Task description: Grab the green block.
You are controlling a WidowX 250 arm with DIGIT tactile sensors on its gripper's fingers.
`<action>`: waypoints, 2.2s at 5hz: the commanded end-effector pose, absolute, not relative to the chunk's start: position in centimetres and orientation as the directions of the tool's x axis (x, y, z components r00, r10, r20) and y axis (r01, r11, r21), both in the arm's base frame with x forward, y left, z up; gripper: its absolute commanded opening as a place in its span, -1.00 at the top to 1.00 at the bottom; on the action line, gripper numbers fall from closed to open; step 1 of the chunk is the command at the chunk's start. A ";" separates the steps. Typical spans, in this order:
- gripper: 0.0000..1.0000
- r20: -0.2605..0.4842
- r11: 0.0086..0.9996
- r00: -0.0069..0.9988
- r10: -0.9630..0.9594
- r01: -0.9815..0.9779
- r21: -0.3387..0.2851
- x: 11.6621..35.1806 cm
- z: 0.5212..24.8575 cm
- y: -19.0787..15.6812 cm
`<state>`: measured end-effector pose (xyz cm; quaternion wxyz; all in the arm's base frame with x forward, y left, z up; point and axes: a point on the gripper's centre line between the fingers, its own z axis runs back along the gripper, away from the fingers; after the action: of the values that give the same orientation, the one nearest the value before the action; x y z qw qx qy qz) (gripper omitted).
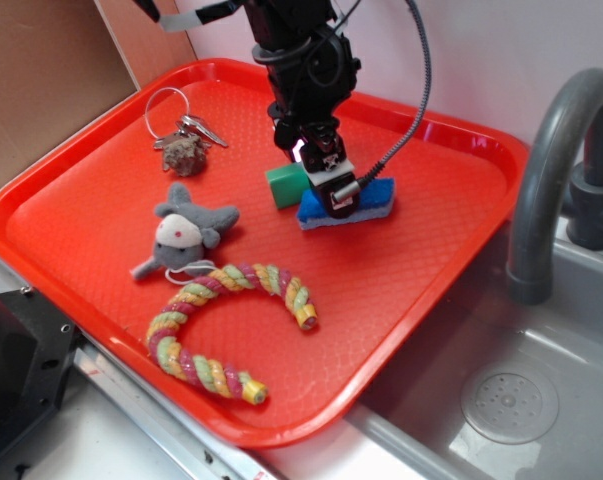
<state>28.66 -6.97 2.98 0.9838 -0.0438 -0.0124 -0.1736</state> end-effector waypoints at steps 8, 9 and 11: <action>1.00 -0.022 0.974 0.980 -0.199 0.195 -0.115 29.6 9.0 -1.4; 1.00 -0.011 0.981 0.984 -0.176 0.174 -0.090 29.2 11.2 -1.8; 1.00 -0.014 1.000 1.000 -0.006 0.006 -0.018 26.6 15.9 -2.2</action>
<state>25.94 -1.17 13.88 0.9987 -0.0088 0.0509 0.0039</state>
